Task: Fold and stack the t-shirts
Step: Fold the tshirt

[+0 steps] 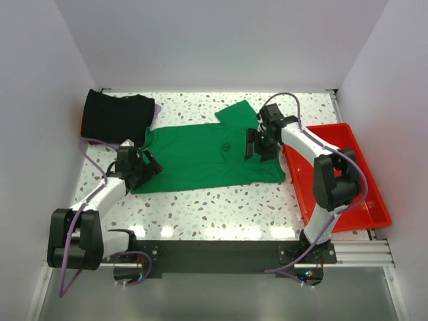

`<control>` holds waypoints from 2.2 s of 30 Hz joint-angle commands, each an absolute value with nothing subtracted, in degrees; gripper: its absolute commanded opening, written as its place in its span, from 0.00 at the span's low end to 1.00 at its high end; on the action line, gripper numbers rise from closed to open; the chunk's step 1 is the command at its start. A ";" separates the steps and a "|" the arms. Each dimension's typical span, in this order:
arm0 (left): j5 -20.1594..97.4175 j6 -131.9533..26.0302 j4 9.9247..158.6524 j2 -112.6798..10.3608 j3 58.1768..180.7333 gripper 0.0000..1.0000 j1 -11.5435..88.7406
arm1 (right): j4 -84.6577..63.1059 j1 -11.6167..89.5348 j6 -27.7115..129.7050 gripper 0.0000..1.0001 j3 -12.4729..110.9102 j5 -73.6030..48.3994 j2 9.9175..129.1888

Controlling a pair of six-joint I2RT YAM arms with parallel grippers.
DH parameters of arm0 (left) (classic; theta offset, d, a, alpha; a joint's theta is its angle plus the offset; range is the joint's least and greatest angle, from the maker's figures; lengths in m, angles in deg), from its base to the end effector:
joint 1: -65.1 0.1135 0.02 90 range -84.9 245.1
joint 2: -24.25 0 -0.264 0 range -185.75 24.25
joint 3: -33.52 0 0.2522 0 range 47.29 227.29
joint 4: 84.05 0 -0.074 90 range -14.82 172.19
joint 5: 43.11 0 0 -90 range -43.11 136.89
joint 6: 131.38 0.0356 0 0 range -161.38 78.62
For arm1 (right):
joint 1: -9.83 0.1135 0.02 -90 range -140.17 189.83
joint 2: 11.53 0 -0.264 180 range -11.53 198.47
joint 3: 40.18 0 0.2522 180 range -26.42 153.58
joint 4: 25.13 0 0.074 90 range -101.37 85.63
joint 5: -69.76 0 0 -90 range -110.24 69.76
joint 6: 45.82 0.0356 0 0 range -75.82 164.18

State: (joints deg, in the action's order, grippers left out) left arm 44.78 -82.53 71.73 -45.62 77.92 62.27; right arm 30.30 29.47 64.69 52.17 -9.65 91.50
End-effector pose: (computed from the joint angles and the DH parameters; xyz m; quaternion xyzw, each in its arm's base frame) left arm 0.2274 -0.0126 0.1694 -0.3021 0.8887 -0.1450 0.3130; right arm 0.3477 0.1310 0.2243 -0.0117 0.9743 0.1555 0.1626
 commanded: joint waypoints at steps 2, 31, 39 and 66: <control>42.85 -83.65 76.47 -47.55 76.65 0.95 61.58 | 29.32 28.12 64.57 0.68 47.68 -11.89 87.27; 52.24 -77.07 73.49 -46.68 71.37 0.97 61.58 | 23.70 23.45 60.44 0.71 37.39 -21.73 91.04; 51.11 -75.40 71.47 -43.35 75.84 0.97 61.58 | 25.36 23.46 58.95 0.70 39.06 -19.20 87.53; 49.53 -75.40 85.35 -49.32 76.03 0.96 54.55 | 5.51 34.35 66.95 0.71 36.62 -18.57 89.46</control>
